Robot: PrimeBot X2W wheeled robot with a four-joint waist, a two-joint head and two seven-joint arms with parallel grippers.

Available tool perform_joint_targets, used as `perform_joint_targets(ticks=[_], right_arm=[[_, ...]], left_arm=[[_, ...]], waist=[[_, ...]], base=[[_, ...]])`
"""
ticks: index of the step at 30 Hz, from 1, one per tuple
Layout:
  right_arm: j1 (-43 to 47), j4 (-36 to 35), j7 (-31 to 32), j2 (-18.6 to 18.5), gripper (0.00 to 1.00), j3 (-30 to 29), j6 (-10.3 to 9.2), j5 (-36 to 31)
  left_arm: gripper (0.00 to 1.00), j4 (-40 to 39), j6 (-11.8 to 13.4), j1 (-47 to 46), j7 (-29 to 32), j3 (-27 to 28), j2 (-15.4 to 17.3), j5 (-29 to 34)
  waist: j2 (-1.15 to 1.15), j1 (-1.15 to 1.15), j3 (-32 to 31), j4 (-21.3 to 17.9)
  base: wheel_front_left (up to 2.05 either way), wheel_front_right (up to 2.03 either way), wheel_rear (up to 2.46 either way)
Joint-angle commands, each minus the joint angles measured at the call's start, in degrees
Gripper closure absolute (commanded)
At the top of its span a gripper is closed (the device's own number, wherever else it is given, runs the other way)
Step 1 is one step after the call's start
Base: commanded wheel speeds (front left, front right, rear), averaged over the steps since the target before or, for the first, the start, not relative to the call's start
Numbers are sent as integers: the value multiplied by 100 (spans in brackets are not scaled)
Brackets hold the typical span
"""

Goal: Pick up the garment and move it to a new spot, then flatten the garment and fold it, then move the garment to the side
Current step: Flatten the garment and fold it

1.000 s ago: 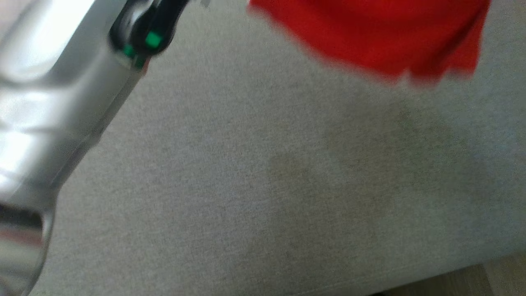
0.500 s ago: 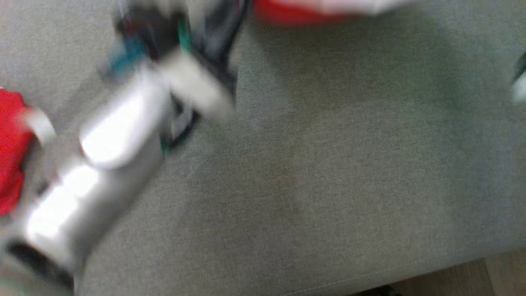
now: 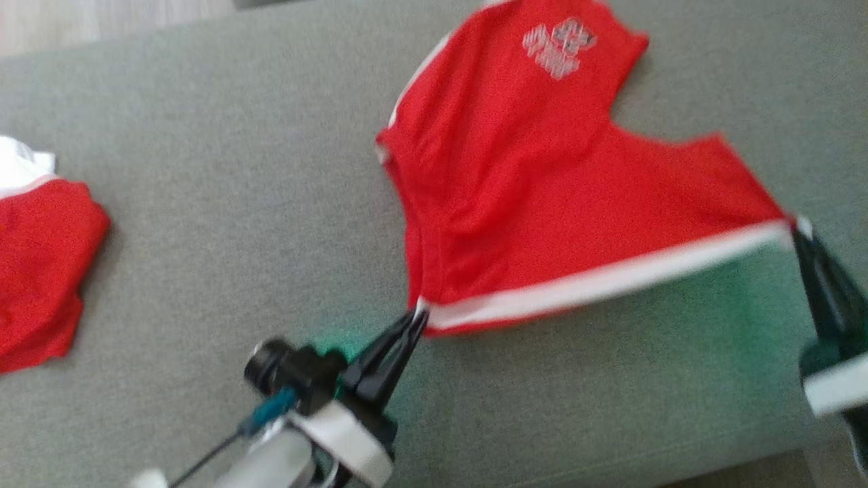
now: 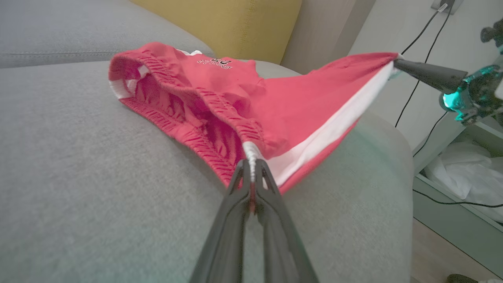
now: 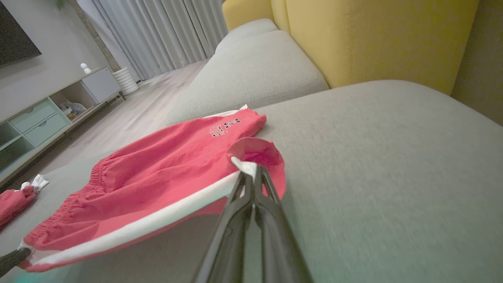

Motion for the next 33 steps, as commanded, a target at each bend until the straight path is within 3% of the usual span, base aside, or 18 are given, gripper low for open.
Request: perform_joint_targets(ticks=[1,9,13,22,33], right_arm=[[277,-252,-37,-340,100,-97,-4,66],[1706,-1428,-17,-421,100,-1208,-4,343],[1665,-1602,275,-284,100,-1714,-4,352],[117,-1132,1227,-29,100,-1711,-4,236],[-2316,234,2067,-55,100,-779,-4,186]], left_arm=[[100,-254,53,97,-46,267,188,59],[100,-1253,354,933,-46,603,717,-63],[100,-1735,292,829,59,725,576,-402],[100,-1529,219,-322,439,856,-86,-581],[100,-460,429,-1598,696,1089,-813,-631]], waist=[[0,2,-198,10],[0,2,-396,97],[0,2,-363,167],[0,2,94,406],[0,2,738,742]], base=[[0,0,0],[0,0,0],[0,0,0],[0,0,0],[0,0,0]])
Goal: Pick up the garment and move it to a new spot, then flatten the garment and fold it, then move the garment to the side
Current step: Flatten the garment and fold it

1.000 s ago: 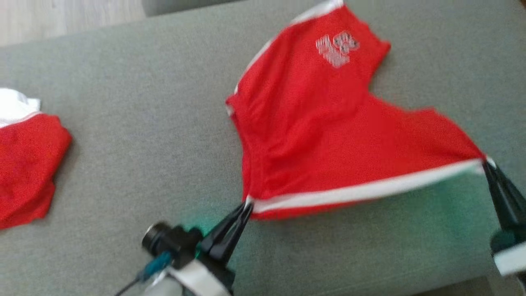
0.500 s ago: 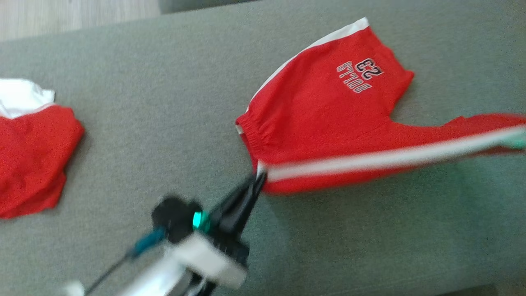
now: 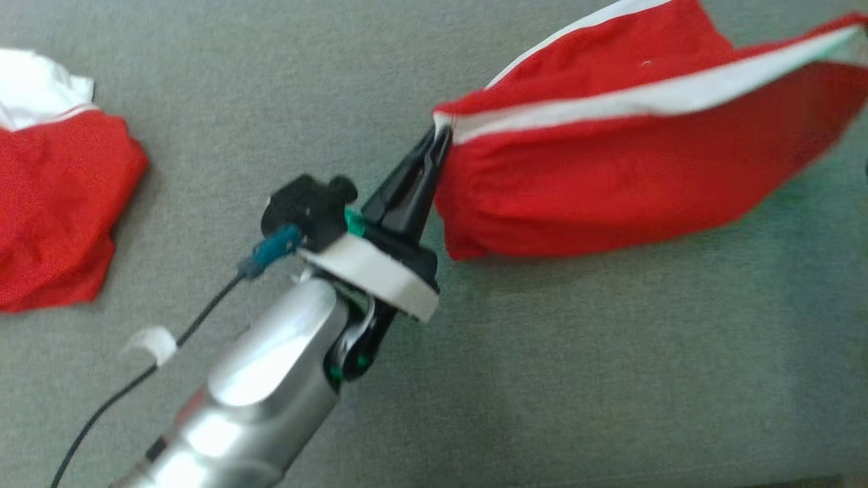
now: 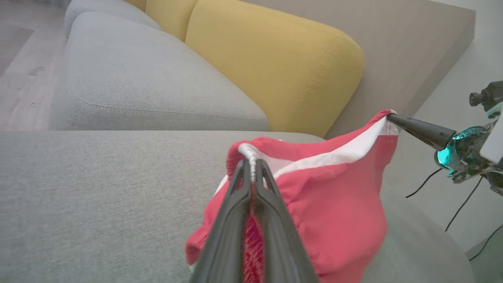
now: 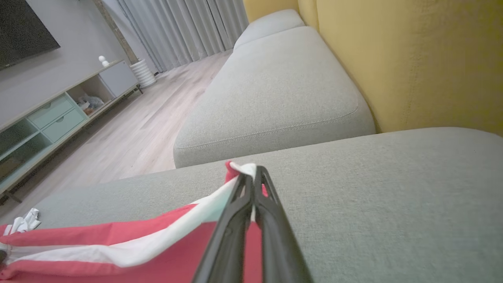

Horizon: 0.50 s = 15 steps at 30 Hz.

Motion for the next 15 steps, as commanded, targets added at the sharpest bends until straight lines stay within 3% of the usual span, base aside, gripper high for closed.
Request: perform_joint_targets(ticks=[1,8,15], right_arm=[[-219,9,46,-225,100,139,-4,-10],[-1137,735,25,-309,100,748,-4,25],[-1801,1225,-169,-428,100,1351,-4,156]], left_arm=[[100,-28,69,-307,11,222,-5,19],[100,448,420,-719,-70,336,-189,198],[100,619,468,-838,-157,308,-292,229]], waist=[[0,-2,151,109],[0,-2,443,249],[0,-2,664,382]], base=[[0,0,0],[0,0,0],[0,0,0]])
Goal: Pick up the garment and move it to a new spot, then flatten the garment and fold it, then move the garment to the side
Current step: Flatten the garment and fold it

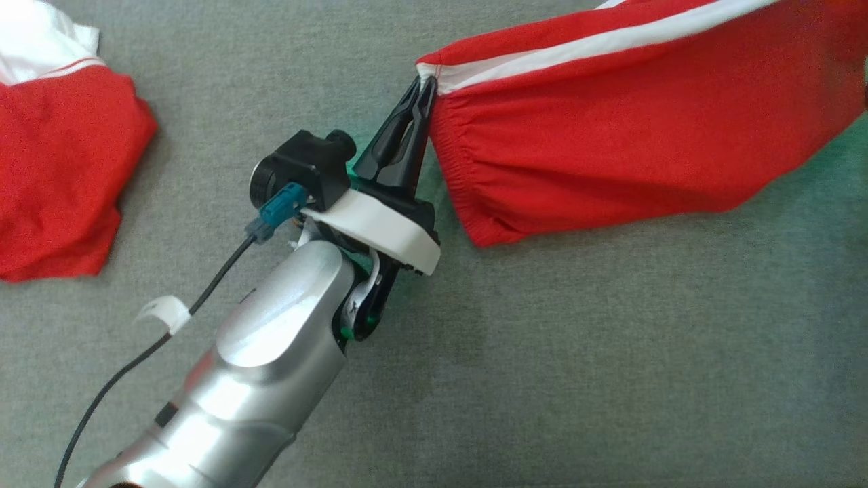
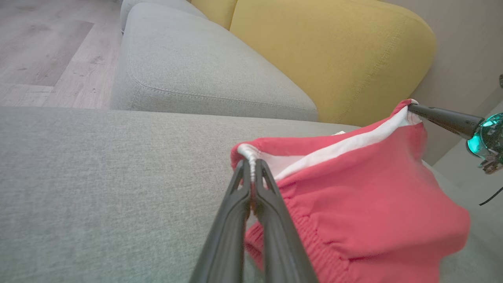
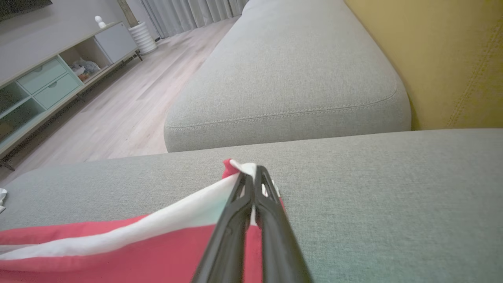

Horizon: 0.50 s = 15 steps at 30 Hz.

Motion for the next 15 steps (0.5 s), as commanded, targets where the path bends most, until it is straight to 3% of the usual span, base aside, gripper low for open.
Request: perform_joint_targets(ticks=[1,2,4,5,6,7,8,9,15], right_arm=[[-108,-50,-106,-223,94,112,-4,94],[-176,-1,-148,-231,83,200,-4,136],[-286,124,-222,-246,73,382,-4,198],[-336,189,-276,-245,61,471,-4,219],[-382,263,-333,-234,23,555,-4,243],[-423,335,-415,-213,0,614,-4,288],[-457,394,-536,-181,0,646,-4,353],[-454,507,-750,-149,0,707,-4,494],[-90,464,-1052,-241,0,1061,-4,794]], left_arm=[[100,-126,32,-206,-63,138,22,65],[100,-109,30,-219,-76,125,6,69],[100,-67,41,-239,-112,114,-18,78],[100,-42,46,-247,-129,111,-27,80],[100,-17,54,-251,-151,115,-38,77],[89,14,62,-250,-169,116,-50,72],[65,45,62,-248,-188,110,-61,70],[0,106,90,-217,-247,133,-96,35],[0,173,238,1,-487,205,-141,97]], waist=[[0,-1,63,60],[0,-1,85,79],[0,-1,115,110],[0,-1,128,121],[0,-1,136,131],[0,-1,138,143],[0,-1,134,153],[0,-1,94,181],[0,-1,-126,189]], base=[[0,0,0],[0,0,0],[0,0,0],[0,0,0],[0,0,0],[0,0,0],[0,0,0],[0,0,0],[0,0,0]])
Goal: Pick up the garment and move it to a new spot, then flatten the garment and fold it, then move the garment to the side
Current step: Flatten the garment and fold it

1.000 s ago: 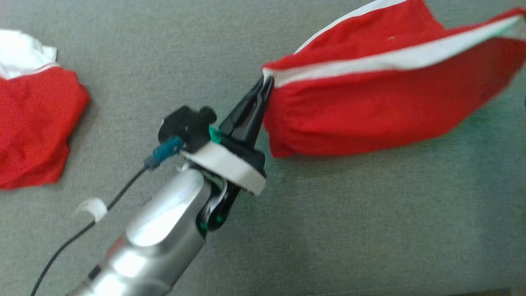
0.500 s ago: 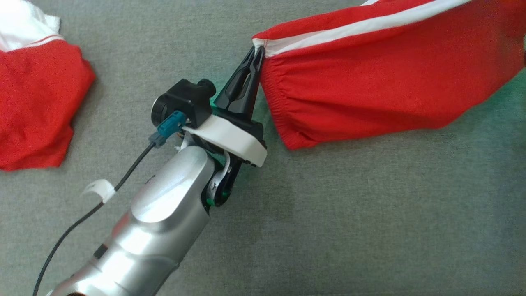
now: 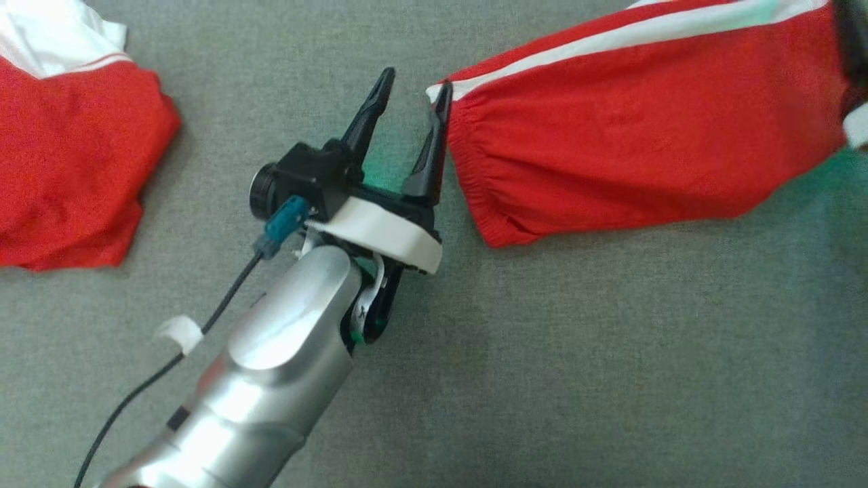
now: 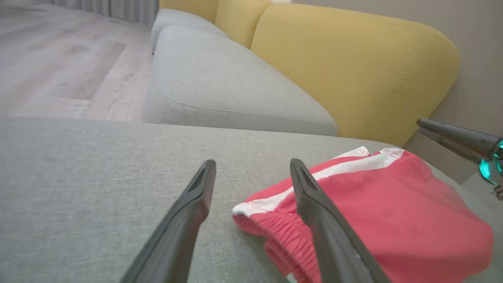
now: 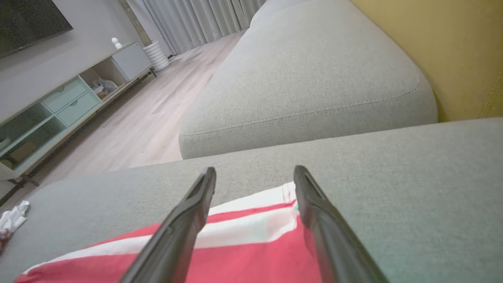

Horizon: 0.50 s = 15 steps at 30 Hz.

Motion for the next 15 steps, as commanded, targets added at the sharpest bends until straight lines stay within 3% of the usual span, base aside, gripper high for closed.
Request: perform_joint_targets(ticks=[1,5,9,15], right_arm=[[291,-101,-64,-205,0,36,-4,54],[670,242,-153,-238,0,152,-4,206],[837,905,-253,-151,0,153,-4,174],[913,1712,-141,68,0,123,-4,395]], left_arm=[[0,-153,36,56,-66,184,45,81],[0,-395,345,463,-157,371,58,513],[0,-1116,642,1105,-163,756,11,1246],[0,-1792,562,2094,-164,1265,-112,1866]], waist=[[0,0,-87,-1],[0,0,-307,49],[0,0,-451,213],[0,0,-572,589]], base=[[0,0,0],[0,0,0],[0,0,0],[0,0,0]])
